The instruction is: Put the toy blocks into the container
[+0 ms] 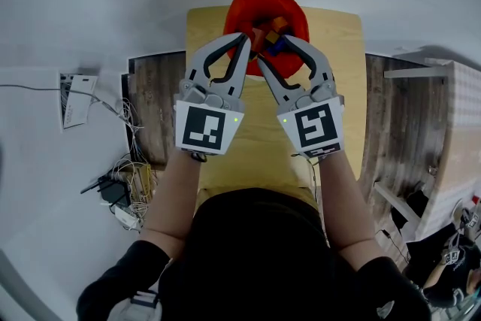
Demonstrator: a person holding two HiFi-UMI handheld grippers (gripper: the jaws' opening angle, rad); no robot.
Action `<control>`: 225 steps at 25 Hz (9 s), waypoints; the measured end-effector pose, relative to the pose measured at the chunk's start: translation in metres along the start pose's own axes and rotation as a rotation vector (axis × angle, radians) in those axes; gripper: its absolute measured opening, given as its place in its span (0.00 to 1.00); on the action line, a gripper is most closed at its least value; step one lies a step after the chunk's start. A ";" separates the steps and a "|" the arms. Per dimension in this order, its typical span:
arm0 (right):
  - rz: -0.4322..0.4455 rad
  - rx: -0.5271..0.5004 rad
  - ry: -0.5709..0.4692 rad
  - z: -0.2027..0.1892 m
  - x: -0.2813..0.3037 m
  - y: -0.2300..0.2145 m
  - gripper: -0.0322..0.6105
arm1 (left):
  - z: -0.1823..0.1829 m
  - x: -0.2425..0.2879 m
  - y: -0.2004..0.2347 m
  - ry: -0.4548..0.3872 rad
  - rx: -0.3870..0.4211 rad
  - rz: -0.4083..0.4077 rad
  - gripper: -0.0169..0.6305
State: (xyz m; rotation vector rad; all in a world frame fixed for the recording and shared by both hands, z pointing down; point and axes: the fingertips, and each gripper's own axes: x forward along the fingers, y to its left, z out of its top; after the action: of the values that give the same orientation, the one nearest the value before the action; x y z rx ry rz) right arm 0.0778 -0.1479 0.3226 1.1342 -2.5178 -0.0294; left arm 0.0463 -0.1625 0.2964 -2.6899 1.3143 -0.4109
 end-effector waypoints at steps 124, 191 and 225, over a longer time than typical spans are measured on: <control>0.375 0.070 0.403 -0.190 0.085 0.238 0.38 | -0.219 -0.144 -0.004 0.272 -0.209 -0.050 0.04; 0.020 0.062 -0.066 0.025 -0.012 0.026 0.37 | -0.011 -0.032 0.005 0.040 0.051 -0.061 0.04; -0.048 0.025 -0.053 0.021 -0.009 0.007 0.09 | -0.015 -0.018 0.002 0.051 0.044 -0.071 0.04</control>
State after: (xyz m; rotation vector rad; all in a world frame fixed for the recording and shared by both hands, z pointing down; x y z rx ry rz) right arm 0.0713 -0.1394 0.3014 1.2187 -2.5434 -0.0408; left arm 0.0296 -0.1490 0.3071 -2.7131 1.2099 -0.5129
